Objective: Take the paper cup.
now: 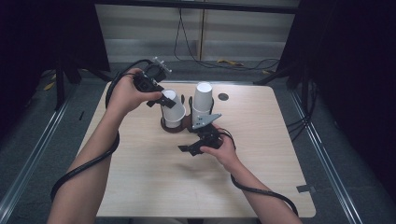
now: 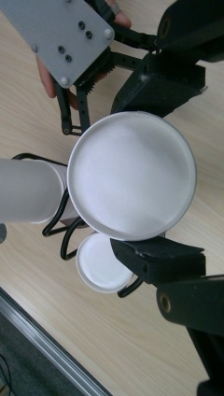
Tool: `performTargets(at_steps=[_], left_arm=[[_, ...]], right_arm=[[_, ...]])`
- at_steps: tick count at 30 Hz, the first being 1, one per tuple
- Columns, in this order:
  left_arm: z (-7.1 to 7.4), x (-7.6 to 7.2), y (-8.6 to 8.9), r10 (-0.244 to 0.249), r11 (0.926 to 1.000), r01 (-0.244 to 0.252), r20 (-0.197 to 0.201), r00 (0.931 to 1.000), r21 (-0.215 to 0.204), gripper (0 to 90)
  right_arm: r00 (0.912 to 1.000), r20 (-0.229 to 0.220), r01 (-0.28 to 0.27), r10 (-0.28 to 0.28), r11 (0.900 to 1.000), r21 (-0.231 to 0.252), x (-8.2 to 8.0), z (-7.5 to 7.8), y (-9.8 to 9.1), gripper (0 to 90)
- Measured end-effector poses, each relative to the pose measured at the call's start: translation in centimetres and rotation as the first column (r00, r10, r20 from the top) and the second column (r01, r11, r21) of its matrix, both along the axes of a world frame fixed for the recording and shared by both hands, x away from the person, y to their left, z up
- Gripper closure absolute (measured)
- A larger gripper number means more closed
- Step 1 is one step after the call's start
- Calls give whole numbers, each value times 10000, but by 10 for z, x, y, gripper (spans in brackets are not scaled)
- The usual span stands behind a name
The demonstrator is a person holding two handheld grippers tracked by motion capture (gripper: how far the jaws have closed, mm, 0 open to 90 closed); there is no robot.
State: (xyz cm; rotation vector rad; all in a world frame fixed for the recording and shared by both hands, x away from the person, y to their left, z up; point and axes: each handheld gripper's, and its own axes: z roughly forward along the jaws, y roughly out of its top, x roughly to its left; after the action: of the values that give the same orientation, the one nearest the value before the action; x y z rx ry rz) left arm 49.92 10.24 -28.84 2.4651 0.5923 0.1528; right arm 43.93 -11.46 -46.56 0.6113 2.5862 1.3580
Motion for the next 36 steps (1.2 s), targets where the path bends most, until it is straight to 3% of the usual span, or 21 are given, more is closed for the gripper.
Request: performTargets(at_steps=[21, 36], left_arm=[[-18, -17, -14, -520, 9986, 521, -150, 9985, 36, 340], [-35, -28, -22, -882, 9961, 884, -318, 9956, 45, 339]], right_arm=[[9993, -318, 183, -186, 9998, -72, -16, -4, -48, 124], [9990, -428, 91, -105, 9995, -319, -21, 1, -61, 124]])
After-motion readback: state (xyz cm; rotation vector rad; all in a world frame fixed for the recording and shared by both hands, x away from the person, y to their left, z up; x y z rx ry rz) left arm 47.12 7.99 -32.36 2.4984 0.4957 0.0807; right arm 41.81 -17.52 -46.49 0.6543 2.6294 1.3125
